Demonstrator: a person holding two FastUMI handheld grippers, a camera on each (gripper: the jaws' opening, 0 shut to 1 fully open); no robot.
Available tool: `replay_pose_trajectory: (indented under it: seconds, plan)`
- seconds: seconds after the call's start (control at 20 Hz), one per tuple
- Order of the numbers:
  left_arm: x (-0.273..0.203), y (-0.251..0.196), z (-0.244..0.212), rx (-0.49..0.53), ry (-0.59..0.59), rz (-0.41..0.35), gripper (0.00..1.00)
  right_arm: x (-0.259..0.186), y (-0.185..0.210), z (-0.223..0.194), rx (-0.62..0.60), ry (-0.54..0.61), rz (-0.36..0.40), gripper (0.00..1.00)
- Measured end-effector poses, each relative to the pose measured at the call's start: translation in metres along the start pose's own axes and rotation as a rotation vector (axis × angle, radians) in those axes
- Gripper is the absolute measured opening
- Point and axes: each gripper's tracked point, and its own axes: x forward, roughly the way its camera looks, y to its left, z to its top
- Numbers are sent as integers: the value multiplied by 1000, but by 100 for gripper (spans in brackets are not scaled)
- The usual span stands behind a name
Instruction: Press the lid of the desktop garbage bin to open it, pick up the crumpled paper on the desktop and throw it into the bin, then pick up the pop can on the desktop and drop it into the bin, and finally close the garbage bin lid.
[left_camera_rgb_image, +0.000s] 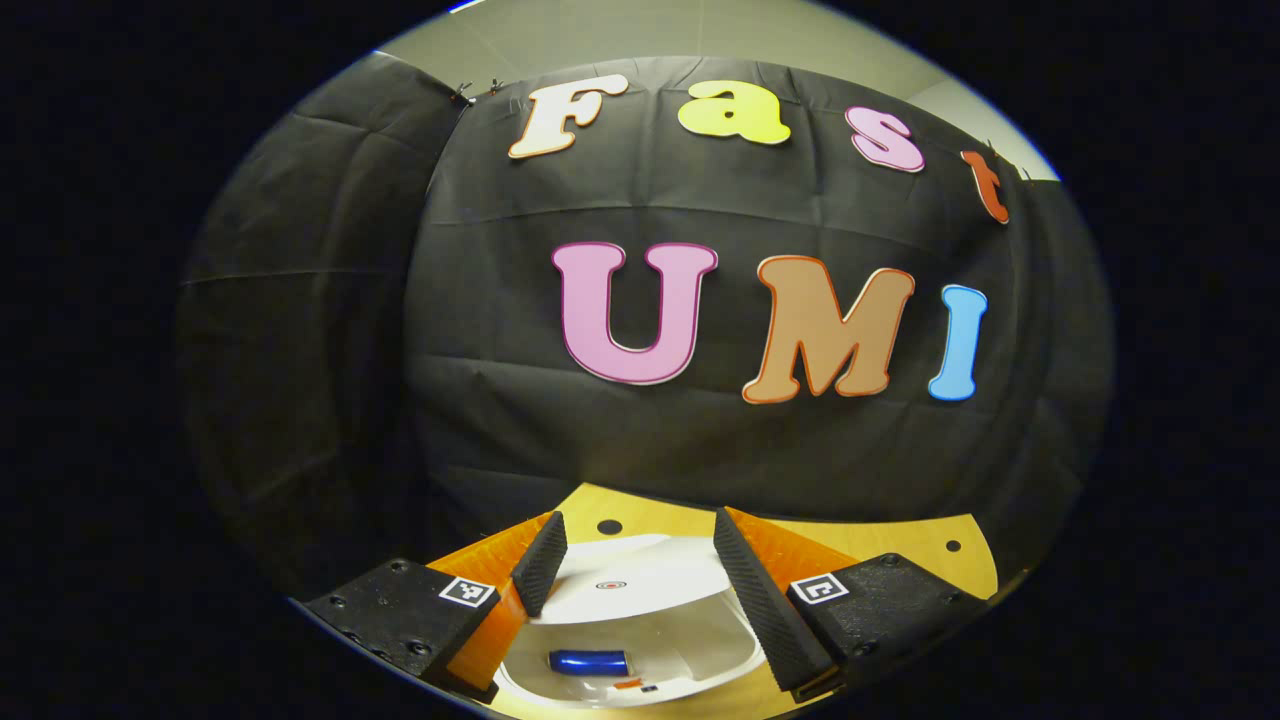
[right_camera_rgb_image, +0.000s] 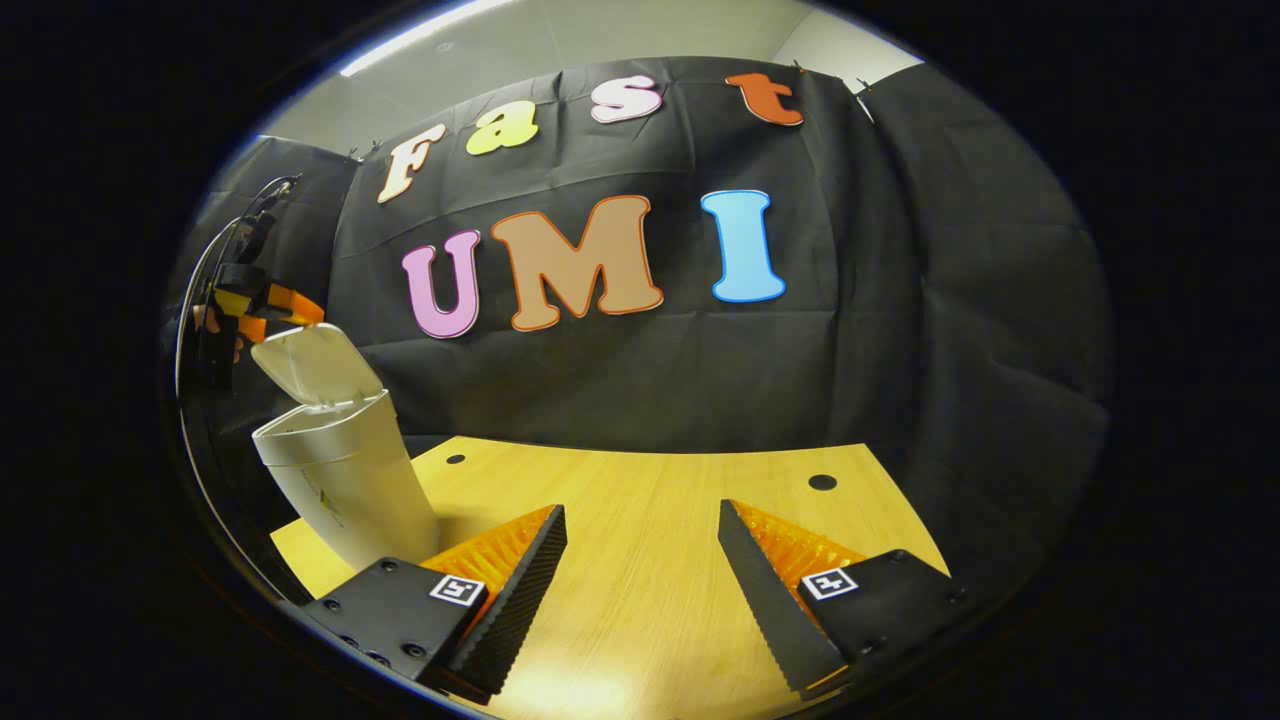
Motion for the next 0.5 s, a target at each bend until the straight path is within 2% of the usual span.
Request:
replay_pose_trajectory:
  seconds: [0.2,0.25,0.5]
  plan:
    - [-11,0,-46,-16,81,-8,92,3,21,-2,-15,8,38,98]
    - [-12,0,-55,-20,96,-8,95,2,22,-5,-24,14,41,98]
    - [-15,-3,-88,-7,133,-17,93,-3,28,-10,-40,27,53,99]
